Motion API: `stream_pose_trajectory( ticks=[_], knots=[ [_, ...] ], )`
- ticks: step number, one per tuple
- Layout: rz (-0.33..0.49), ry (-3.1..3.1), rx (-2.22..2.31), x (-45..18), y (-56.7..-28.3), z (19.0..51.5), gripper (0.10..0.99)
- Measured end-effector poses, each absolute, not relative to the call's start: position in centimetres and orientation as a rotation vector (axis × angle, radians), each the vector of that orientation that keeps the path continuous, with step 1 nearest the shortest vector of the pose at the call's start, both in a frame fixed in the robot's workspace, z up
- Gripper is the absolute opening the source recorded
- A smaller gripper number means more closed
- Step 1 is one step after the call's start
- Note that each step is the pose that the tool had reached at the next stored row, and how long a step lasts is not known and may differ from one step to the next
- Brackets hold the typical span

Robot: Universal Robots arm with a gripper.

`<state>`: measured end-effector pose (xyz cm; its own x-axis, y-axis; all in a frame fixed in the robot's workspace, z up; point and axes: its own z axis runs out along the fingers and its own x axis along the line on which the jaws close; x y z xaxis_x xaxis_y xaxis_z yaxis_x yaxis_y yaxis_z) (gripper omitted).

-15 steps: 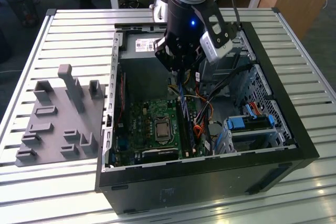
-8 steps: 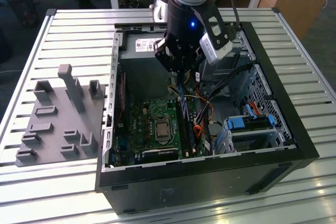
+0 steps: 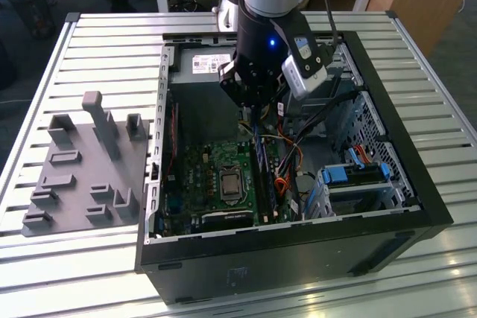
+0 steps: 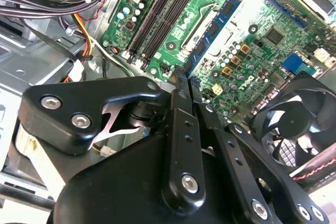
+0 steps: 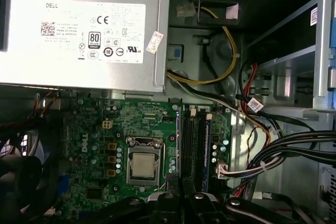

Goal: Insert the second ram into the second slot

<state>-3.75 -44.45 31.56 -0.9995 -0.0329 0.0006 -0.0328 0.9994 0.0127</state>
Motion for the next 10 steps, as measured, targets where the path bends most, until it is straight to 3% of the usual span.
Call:
stream_pose_trajectory(
  ticks=[10],
  knots=[
    [-0.02, -3.14, 0.046, -3.75, -44.45, 30.75, 0.137]
  ],
)
